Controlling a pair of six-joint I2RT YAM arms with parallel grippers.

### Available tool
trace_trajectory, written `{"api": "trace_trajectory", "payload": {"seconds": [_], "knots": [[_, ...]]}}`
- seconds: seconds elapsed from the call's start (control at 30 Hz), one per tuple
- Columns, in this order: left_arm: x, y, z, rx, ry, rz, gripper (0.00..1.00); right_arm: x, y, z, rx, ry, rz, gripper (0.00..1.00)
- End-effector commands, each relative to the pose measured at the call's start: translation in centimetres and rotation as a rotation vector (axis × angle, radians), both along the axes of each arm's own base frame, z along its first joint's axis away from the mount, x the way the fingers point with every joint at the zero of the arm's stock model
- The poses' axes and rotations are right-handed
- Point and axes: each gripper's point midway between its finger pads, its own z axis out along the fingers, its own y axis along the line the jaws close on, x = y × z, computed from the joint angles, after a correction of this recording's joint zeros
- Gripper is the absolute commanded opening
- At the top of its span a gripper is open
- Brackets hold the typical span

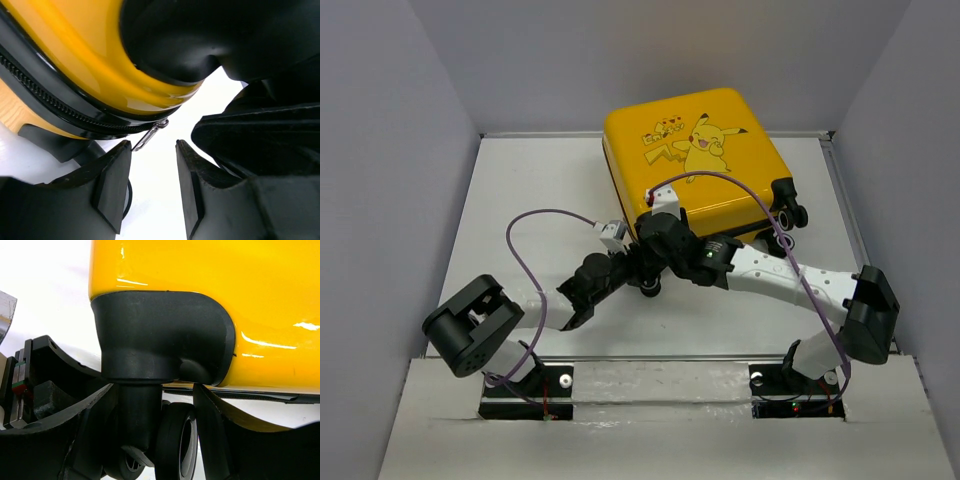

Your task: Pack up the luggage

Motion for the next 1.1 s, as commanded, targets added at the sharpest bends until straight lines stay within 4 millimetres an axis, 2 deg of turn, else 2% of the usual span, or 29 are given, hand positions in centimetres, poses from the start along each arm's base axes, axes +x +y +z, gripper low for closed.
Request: {"api": "trace_trajectory", "payload": {"seconds": [0.0,0.37,0.57,0.67,0.83,0.87,0.9,0.93,1.0,1.03,1.07], "knots": [[1.6,-2.2,12.3,-0.295,-0.271,0.011,0.47,-3.0,4.8,0.9,0.154,0.056,0.206,0.07],[3.2,-2.2,12.3,-0.315,-0.250,0.087,0.34,-3.3,4.9,1.0,0.176,0.059,0.221,0.07],[4.1,-1.6,11.7,-0.311,-0.225,0.153,0.18,-3.5,4.9,0.6,0.183,0.064,0.223,0.07],[4.3,-1.5,11.5,-0.305,-0.224,0.163,0.06,-3.4,4.8,0.4,0.178,0.064,0.221,0.07],[4.9,-0.5,10.8,-0.269,-0.203,0.225,0.06,-3.5,4.2,-0.1,0.172,0.060,0.202,0.07],[5.0,-0.4,9.6,-0.222,-0.175,0.236,0.06,-3.3,3.8,0.0,0.168,0.049,0.186,0.07],[5.2,0.1,9.7,-0.202,-0.182,0.257,0.06,-3.3,3.3,-0.4,0.154,0.047,0.177,0.07],[5.3,0.4,8.1,-0.137,-0.148,0.271,0.06,-3.2,2.8,-0.3,0.148,0.036,0.166,0.07],[5.2,1.4,7.4,-0.086,-0.139,0.293,0.06,-3.3,2.0,-0.6,0.134,0.030,0.149,0.07],[5.2,2.1,6.0,-0.018,-0.115,0.317,0.06,-3.4,1.2,-0.8,0.122,0.027,0.138,0.07],[5.1,2.5,5.5,0.012,-0.108,0.324,0.06,-3.5,0.8,-0.9,0.117,0.026,0.133,0.07]]}}
